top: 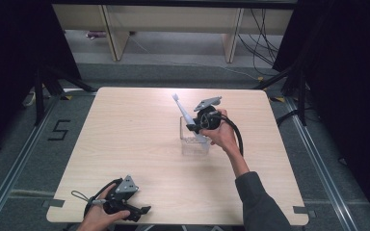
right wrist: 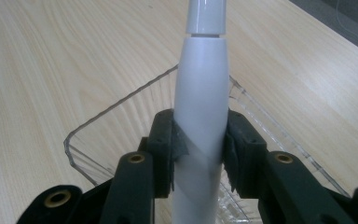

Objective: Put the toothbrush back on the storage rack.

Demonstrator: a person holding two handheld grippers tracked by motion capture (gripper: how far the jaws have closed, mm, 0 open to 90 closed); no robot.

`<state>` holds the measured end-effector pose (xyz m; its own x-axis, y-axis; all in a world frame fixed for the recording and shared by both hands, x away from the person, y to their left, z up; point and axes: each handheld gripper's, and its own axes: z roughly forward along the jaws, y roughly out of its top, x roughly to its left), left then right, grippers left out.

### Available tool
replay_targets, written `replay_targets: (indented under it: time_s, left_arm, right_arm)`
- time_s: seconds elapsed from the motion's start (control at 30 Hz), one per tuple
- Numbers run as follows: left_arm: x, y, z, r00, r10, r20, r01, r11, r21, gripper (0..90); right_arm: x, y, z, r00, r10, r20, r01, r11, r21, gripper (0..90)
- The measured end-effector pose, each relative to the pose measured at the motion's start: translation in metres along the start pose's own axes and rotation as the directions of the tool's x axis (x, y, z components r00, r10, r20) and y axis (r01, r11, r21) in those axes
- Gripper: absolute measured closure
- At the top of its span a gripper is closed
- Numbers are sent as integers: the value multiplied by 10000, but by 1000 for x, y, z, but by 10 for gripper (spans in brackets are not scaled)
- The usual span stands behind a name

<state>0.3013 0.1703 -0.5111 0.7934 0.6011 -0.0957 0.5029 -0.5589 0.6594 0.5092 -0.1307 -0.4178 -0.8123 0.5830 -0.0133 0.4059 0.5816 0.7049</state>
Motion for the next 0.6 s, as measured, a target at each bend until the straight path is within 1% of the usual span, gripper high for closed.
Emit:
replay_targets:
  time_s: [0.03, 0.07, 0.1, 0.13, 0.17, 0.2, 0.23, 0.27, 0.3, 0.33, 0.37, 0.4, 0.43, 0.47, 0.5, 0.53, 0.57, 0.6]
  left_arm:
    - [0, 0, 0, 10000, -3, 3, 3, 10000, 4, 152]
    - [0, 0, 0, 10000, -5, 7, 5, 10000, 4, 152]
    - [0, 0, 0, 10000, -18, 13, 18, 10000, -2, 152]
    - [0, 0, 0, 10000, -7, 12, 7, 10000, 0, 152]
    - [0, 0, 1, 10000, 5, 23, -5, 10000, 19, 152]
    - [0, 0, 1, 10000, 11, 30, -11, 10000, 22, 152]
    - [0, 0, 1, 10000, 12, 28, -13, 10000, 16, 152]
    - [0, 0, 0, 10000, 8, 29, -8, 10000, 12, 151]
    - [-1, 0, 1, 10000, -29, 87, 29, 10000, -41, 151]
    - [-2, 0, 1, 9998, -119, 157, 122, 9998, -144, 152]
    - [-2, 0, 1, 9998, -125, 151, 127, 9998, -133, 151]
    - [0, 0, 0, 10000, 58, 62, -58, 10000, 25, 151]
    - [0, 0, 1, 10000, 2, 32, -2, 10000, 17, 152]
    - [0, 0, 1, 10000, 19, 32, -19, 10000, 20, 152]
    - [-1, 0, 1, 10000, 10, 51, -10, 10000, 16, 151]
    - [-2, 0, 1, 9998, -133, 135, 135, 9998, -139, 152]
    - [-2, 0, 1, 9998, -131, 152, 133, 9998, -154, 151]
    - [-2, 0, 1, 9998, -130, 162, 133, 9998, -151, 152]
  right_arm:
    - [0, 0, 1, 10000, 39, -29, -39, 10000, 33, 662]
    - [0, 0, 3, 9999, -169, 18, 170, 9998, -107, 662]
    - [0, -1, 4, 9995, -299, -27, 299, 9995, -88, 662]
    - [0, 0, 3, 9998, -175, -89, 176, 9998, 131, 662]
    - [1, -1, 5, 9995, -315, 75, 315, 9995, 68, 661]
    - [2, 0, 6, 9995, -306, -47, 307, 9992, 240, 661]
    - [2, 0, 7, 9995, -331, 18, 331, 9993, 162, 661]
    - [2, 0, 7, 9997, -233, -21, 233, 9994, 236, 661]
    - [2, 0, 8, 9998, -178, 51, 177, 9995, 247, 661]
    - [2, 0, 9, 9999, -133, -8, 133, 9993, 359, 661]
    - [2, 0, 9, 9999, -170, -17, 170, 9992, 358, 661]
    - [2, 0, 8, 9999, -160, 30, 159, 9986, 503, 661]
    - [4, 0, 8, 9999, 98, 70, -102, 9977, 670, 661]
    - [5, 1, 7, 9996, 259, 104, -267, 9964, 800, 661]
    - [4, 1, 9, 10000, 52, 65, -57, 9977, 681, 661]
    - [2, 1, 9, 10000, -35, 29, 33, 9977, 677, 661]
    - [2, 1, 10, 9999, -121, 21, 120, 9973, 730, 661]
    - [1, 1, 10, 10000, -34, 67, 29, 9966, 821, 661]
